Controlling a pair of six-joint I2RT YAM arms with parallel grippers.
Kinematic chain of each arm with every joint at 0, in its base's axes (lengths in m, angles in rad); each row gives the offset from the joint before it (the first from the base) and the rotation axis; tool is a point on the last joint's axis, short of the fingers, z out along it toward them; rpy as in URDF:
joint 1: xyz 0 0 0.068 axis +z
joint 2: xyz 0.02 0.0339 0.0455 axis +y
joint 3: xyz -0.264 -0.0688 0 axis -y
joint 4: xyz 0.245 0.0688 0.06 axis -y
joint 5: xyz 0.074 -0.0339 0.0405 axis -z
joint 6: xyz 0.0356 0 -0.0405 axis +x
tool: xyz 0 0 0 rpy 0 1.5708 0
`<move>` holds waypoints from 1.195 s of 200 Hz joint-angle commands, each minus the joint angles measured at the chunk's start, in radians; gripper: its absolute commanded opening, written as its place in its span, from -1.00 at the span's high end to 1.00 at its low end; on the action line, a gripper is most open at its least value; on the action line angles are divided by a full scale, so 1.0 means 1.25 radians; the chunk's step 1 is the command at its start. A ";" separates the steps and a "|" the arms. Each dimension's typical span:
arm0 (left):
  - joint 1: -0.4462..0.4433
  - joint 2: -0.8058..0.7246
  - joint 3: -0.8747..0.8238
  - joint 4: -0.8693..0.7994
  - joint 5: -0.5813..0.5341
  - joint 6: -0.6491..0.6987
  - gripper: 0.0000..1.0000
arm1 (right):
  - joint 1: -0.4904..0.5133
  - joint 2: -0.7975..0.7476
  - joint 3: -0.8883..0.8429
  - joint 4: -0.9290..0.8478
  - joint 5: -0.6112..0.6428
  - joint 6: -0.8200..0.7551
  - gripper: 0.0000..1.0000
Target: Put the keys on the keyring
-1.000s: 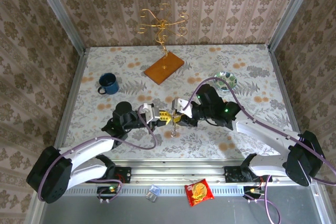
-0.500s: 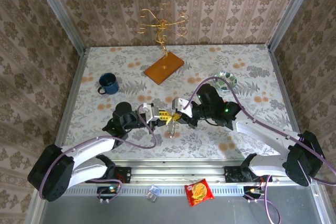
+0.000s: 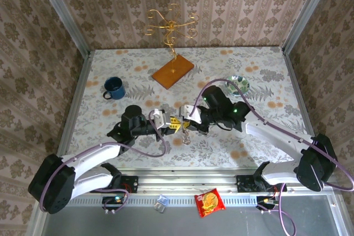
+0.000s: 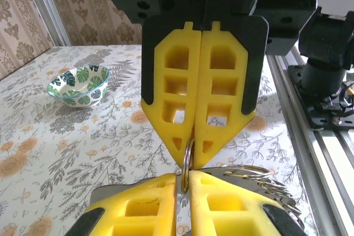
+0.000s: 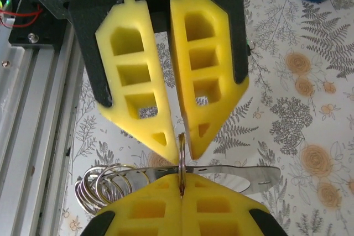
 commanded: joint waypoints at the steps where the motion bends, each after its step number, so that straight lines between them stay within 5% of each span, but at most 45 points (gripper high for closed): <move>1: -0.005 -0.014 0.033 -0.053 -0.011 0.046 0.74 | 0.023 0.026 0.059 -0.110 0.045 -0.063 1.00; 65: -0.008 -0.014 0.055 -0.110 -0.004 0.079 0.91 | 0.054 0.022 0.092 -0.102 0.070 -0.059 1.00; 88: -0.008 -0.022 0.044 -0.085 0.006 0.069 1.00 | 0.020 -0.012 0.045 -0.030 0.022 -0.005 0.68; 110: -0.008 -0.025 0.023 -0.034 0.019 0.044 1.00 | -0.012 -0.039 -0.006 0.023 -0.017 0.034 0.59; 202: -0.006 -0.023 -0.005 0.054 0.042 -0.006 1.00 | -0.019 -0.033 -0.045 0.048 -0.025 0.046 0.63; 239: -0.006 -0.021 -0.012 0.080 0.047 -0.023 1.00 | -0.020 -0.017 -0.039 0.040 -0.027 0.040 0.83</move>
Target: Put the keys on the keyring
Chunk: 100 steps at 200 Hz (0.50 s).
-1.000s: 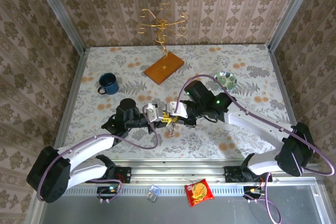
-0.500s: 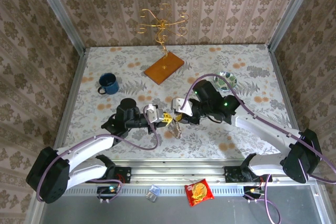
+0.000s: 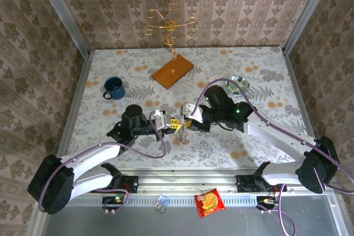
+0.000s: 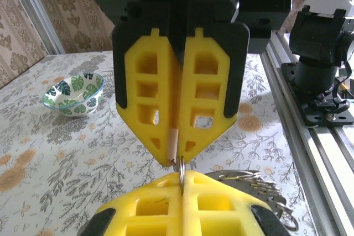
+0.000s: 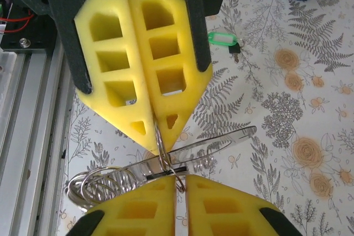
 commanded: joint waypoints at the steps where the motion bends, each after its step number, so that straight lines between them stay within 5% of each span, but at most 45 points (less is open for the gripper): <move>1: 0.002 -0.014 -0.011 0.064 0.028 -0.026 1.00 | -0.001 0.014 -0.002 0.004 -0.026 0.005 0.83; 75: 0.003 0.010 -0.034 0.166 0.019 -0.077 1.00 | -0.001 0.013 -0.013 0.028 -0.051 0.023 0.94; 100: 0.004 0.008 -0.041 0.175 0.019 -0.085 1.00 | -0.003 -0.004 -0.025 0.048 -0.041 0.031 0.66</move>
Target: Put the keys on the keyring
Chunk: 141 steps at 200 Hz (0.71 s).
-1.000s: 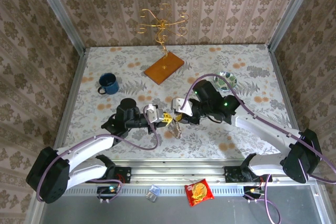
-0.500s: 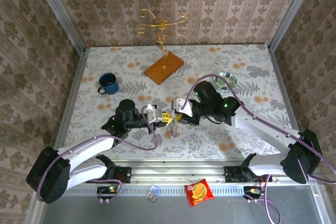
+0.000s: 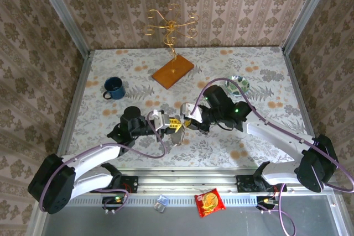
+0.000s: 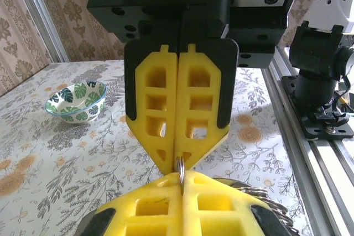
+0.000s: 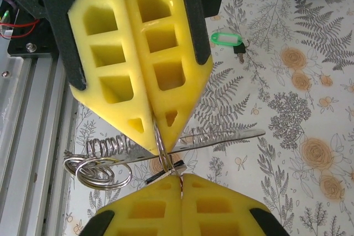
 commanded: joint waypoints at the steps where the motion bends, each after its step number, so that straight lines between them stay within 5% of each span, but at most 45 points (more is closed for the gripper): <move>1: 0.004 0.001 -0.007 0.077 0.016 -0.028 1.00 | 0.000 -0.013 -0.023 0.040 -0.022 0.014 0.66; 100: 0.002 0.014 -0.010 0.112 0.024 -0.050 1.00 | -0.003 -0.037 -0.047 0.114 -0.052 0.033 0.55; 141: 0.002 0.027 -0.011 0.132 0.033 -0.064 1.00 | -0.003 -0.027 -0.048 0.151 -0.082 0.059 0.73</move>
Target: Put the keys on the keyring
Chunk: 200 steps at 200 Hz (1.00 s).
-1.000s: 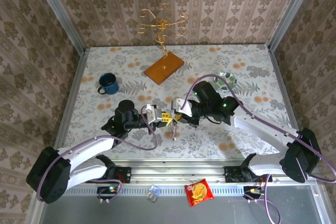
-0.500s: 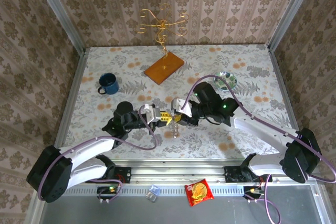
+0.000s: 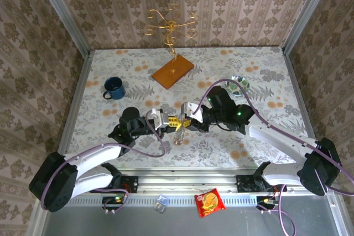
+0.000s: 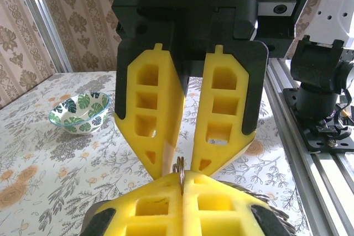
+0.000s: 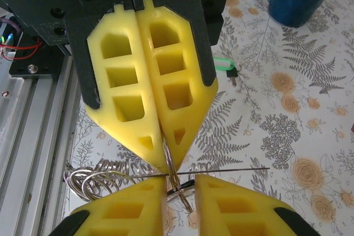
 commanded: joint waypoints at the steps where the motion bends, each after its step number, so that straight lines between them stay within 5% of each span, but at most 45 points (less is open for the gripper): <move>1: 0.002 0.009 -0.005 0.060 0.029 -0.026 1.00 | -0.001 0.007 -0.008 0.062 -0.054 0.032 0.74; 45: 0.006 0.013 -0.012 0.056 0.021 -0.024 1.00 | -0.001 0.012 -0.005 0.045 -0.056 0.015 1.00; 71: 0.006 0.006 -0.011 0.020 -0.008 -0.005 0.65 | -0.001 0.018 0.017 -0.015 -0.037 -0.017 1.00; 88: 0.006 -0.005 0.007 -0.053 -0.020 0.034 0.61 | 0.004 0.030 0.042 -0.074 -0.018 -0.049 1.00; 164: 0.001 -0.018 0.076 -0.264 -0.035 0.154 0.67 | 0.038 0.073 0.137 -0.194 0.029 -0.132 1.00; 200: 0.001 -0.018 0.086 -0.274 -0.034 0.164 0.91 | 0.058 0.094 0.168 -0.242 0.052 -0.144 1.00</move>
